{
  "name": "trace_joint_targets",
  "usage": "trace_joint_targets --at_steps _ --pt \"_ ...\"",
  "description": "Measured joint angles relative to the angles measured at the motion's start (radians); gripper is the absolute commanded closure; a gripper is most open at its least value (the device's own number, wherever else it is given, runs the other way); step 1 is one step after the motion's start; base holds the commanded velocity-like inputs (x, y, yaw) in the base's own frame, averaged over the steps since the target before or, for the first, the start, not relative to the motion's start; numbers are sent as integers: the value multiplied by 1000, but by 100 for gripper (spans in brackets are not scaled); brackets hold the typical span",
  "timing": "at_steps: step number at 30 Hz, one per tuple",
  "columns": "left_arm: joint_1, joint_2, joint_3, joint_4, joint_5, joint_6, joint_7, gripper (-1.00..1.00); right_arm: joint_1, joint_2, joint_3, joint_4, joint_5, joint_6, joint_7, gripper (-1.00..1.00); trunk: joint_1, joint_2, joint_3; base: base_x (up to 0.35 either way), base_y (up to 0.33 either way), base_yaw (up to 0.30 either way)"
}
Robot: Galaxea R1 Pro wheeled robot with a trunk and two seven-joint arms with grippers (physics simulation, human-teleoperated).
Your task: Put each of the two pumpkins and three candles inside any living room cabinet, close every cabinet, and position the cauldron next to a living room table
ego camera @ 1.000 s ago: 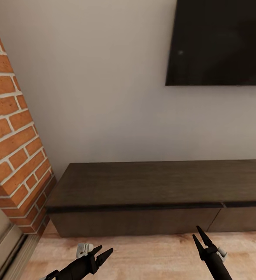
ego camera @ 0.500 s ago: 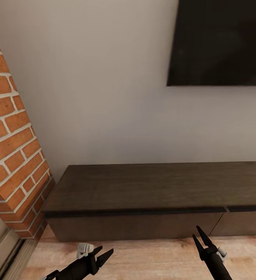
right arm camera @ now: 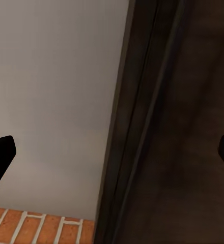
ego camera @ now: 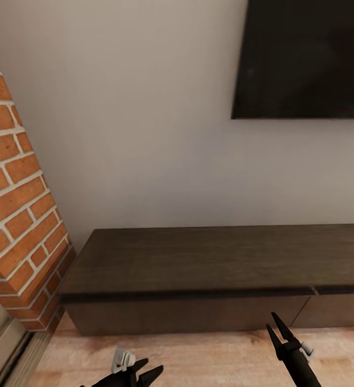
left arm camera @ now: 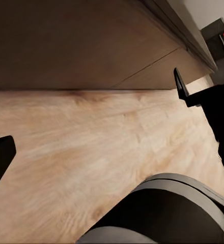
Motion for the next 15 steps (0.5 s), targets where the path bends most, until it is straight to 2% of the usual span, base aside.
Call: trace_joint_targets --at_steps 5,15 --pt "0 0 -3 -1 0 12 -24 -100 0 0 0 0 0 0 0 -100 0 0 0 85 13 0" --pt "1 0 -3 -2 -1 6 -32 -100 0 1 0 0 0 0 1 -100 0 0 0 10 2 0"
